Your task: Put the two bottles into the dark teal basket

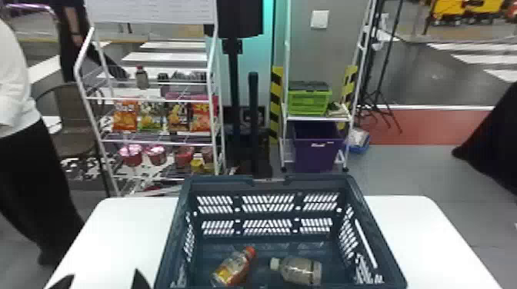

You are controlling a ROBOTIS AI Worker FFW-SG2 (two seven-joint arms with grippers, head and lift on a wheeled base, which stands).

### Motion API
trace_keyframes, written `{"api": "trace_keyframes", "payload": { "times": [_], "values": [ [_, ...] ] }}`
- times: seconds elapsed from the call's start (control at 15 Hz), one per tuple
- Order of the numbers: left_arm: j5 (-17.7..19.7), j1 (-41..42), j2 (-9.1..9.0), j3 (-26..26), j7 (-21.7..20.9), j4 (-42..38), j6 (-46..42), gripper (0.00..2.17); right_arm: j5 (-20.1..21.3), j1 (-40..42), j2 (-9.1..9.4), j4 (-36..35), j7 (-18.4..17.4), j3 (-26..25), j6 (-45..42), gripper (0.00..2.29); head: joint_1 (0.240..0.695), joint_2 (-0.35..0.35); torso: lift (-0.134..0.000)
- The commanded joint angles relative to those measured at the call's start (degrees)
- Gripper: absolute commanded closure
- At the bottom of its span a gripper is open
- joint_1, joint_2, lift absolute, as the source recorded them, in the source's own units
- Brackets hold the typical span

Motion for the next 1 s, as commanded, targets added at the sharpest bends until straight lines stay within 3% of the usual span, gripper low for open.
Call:
{"api": "trace_keyframes", "payload": {
  "times": [0.0, 0.47, 0.93],
  "values": [
    [-0.84, 3.32, -0.23, -0.68, 1.43, 1.96, -3.99, 0.12, 1.2, 0.85, 0.14, -2.81, -0.09, 1.3, 5.39, 0.08, 0.499, 0.0, 0.0],
    [-3.03, 6.83, -0.14, -3.85, 6.71, 3.98, -3.81, 0.12, 4.72, 1.9, -0.3, -5.27, -2.11, 4.99, 10.66, 0.08, 0.499, 0.0, 0.0],
    [-3.38, 7.18, -0.05, -4.73, 8.29, 4.24, -3.28, 0.12, 6.04, 1.82, -0.48, -5.62, -1.05, 5.16, 10.84, 0.08, 0.499, 0.0, 0.0]
  ]
}}
